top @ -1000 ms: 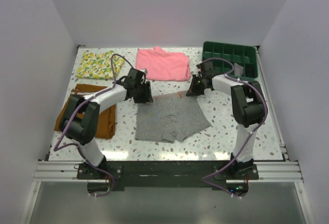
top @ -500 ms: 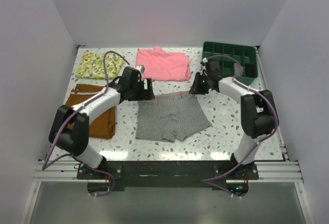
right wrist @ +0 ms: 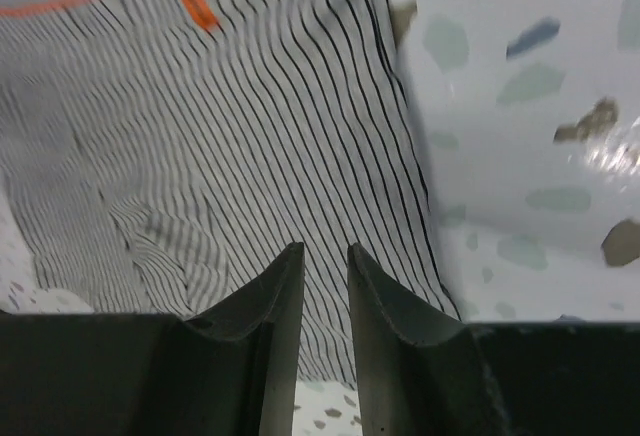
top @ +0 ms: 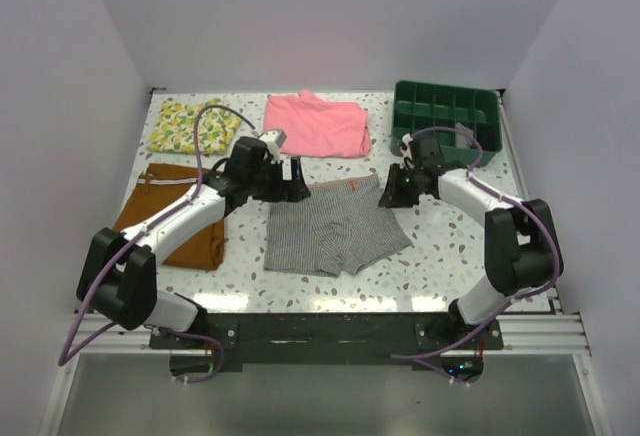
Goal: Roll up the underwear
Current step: Flatten out the underwear at the center of the board.
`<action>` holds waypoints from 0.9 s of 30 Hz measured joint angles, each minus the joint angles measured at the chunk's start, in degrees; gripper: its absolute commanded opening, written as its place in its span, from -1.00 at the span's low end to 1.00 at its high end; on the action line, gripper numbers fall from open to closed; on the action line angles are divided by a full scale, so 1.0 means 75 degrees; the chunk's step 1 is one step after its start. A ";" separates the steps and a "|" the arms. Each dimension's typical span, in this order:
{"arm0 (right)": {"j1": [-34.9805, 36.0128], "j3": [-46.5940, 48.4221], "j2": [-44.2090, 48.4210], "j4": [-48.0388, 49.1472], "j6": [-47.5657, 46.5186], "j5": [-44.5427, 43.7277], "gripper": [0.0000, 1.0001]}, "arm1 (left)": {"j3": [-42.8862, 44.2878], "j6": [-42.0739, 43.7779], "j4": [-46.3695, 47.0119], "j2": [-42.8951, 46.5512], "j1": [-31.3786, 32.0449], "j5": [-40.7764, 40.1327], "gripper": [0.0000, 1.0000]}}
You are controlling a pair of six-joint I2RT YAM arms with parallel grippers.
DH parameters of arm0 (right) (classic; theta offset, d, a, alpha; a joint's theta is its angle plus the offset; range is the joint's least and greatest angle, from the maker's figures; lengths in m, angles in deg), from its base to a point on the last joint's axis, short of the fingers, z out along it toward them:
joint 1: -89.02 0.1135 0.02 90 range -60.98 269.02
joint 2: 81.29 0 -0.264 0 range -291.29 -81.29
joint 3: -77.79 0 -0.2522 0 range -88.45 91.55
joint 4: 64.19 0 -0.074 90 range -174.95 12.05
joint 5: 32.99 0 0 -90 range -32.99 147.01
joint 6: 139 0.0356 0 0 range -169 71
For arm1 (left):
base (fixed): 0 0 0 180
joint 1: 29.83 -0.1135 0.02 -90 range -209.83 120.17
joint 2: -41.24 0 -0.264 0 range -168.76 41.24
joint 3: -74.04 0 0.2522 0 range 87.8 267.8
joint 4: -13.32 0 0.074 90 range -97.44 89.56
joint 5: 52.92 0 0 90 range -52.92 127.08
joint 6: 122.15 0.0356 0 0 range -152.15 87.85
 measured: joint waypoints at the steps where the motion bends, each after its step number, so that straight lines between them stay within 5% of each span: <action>1: -0.0003 -0.0262 0.0000 -0.0035 0.0032 0.0096 -0.48 | -0.0245 -0.0061 0.0006 0.0000 0.0012 -0.0026 0.95; 16: -0.0017 -0.0425 -0.0874 0.0335 0.0061 0.0694 -0.67 | -0.0962 -0.0866 0.0533 -0.1096 0.0009 -0.0796 0.86; 27: -0.0015 -0.0962 -0.0402 0.0583 0.0262 0.0402 -0.68 | -0.0041 -0.0997 0.0731 -0.2180 -0.0006 -0.1029 0.80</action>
